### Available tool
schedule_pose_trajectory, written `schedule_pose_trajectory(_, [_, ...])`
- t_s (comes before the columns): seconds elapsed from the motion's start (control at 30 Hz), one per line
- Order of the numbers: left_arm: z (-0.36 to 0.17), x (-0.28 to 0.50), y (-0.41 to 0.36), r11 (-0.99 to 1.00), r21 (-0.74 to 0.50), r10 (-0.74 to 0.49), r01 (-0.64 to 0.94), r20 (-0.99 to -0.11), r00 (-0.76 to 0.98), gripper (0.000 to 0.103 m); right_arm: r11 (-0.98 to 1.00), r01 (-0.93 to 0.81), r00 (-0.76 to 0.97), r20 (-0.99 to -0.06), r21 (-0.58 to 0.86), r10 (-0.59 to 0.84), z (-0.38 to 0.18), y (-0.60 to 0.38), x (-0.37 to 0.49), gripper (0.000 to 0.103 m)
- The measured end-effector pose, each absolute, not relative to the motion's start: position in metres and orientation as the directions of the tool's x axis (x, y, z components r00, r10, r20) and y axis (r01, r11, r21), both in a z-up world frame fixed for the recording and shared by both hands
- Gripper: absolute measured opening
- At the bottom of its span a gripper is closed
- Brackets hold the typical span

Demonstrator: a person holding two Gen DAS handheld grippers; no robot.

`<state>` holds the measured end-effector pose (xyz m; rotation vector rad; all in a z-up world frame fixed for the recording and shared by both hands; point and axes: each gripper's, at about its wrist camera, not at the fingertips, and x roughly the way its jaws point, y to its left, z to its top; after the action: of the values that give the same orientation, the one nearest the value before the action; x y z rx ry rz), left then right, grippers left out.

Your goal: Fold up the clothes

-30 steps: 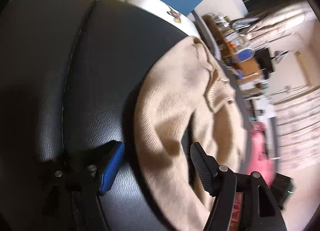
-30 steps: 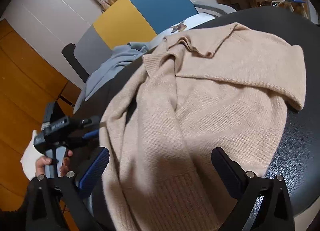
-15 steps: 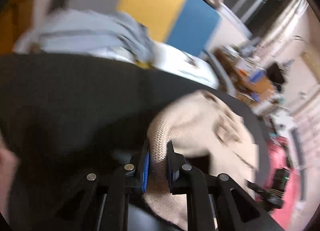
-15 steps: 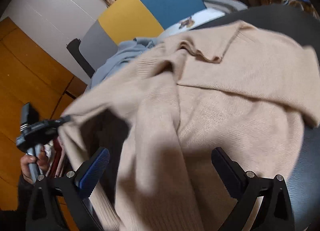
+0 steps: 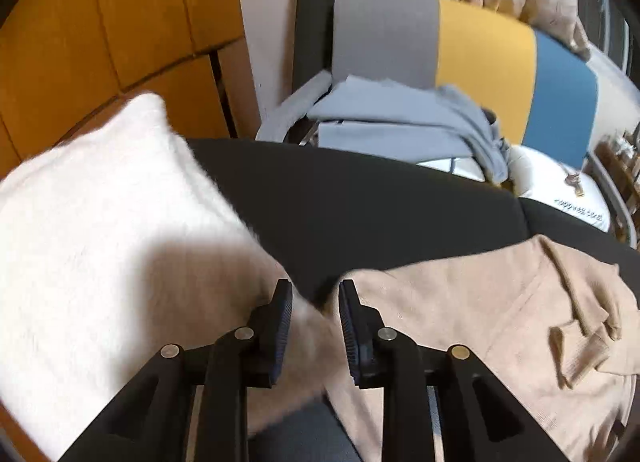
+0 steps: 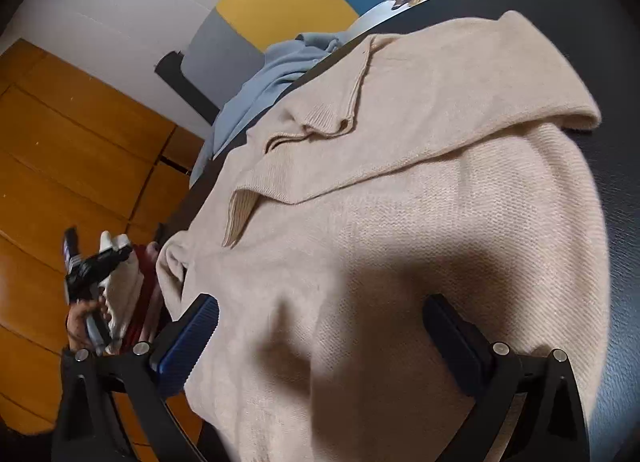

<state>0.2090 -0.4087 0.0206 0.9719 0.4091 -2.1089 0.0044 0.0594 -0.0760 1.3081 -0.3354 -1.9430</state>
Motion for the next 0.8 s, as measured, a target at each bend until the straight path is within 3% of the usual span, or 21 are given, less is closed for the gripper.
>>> schedule_pose_trajectory(0.13, [-0.001, 0.189, -0.333, -0.825, -0.106, -0.278, 0.555, -0.779, -0.562, 0.026, -0.68, 0.463, -0.183, -0.689, 0.569, -0.701, -0.073, 0.055, 0.009, 0.103])
schedule_pose_trajectory(0.3, [-0.051, 0.149, -0.239, -0.959, -0.056, -0.109, 0.278, -0.831, -0.545, 0.026, -0.697, 0.487, -0.175, -0.723, 0.526, -0.668, -0.081, 0.048, 0.015, 0.103])
schedule_pose_trajectory(0.4, [-0.081, 0.159, -0.233, -0.954, -0.092, -0.054, 0.285, -0.882, -0.467, 0.028, -0.705, 0.505, -0.171, -0.744, 0.497, -0.646, -0.087, 0.045, 0.021, 0.103])
schedule_pose_trajectory(0.5, [-0.083, 0.193, -0.239, -0.943, -0.131, -0.038, 0.306, -0.87, -0.492, 0.028, -0.685, 0.57, -0.186, -0.741, 0.454, -0.646, -0.089, 0.051, 0.041, 0.103])
schedule_pose_trajectory(0.63, [-0.077, 0.216, -0.248, -0.932, -0.149, -0.022, 0.331, -0.887, -0.461, 0.026, -0.652, 0.675, -0.249, -0.726, 0.344, -0.641, -0.091, 0.055, 0.066, 0.103])
schedule_pose_trajectory(0.8, [-0.052, 0.212, -0.254, -0.905, -0.298, 0.108, 0.302, -0.85, -0.515, 0.028, -0.647, 0.747, -0.301, -0.789, 0.154, -0.535, -0.083, 0.029, 0.073, 0.103])
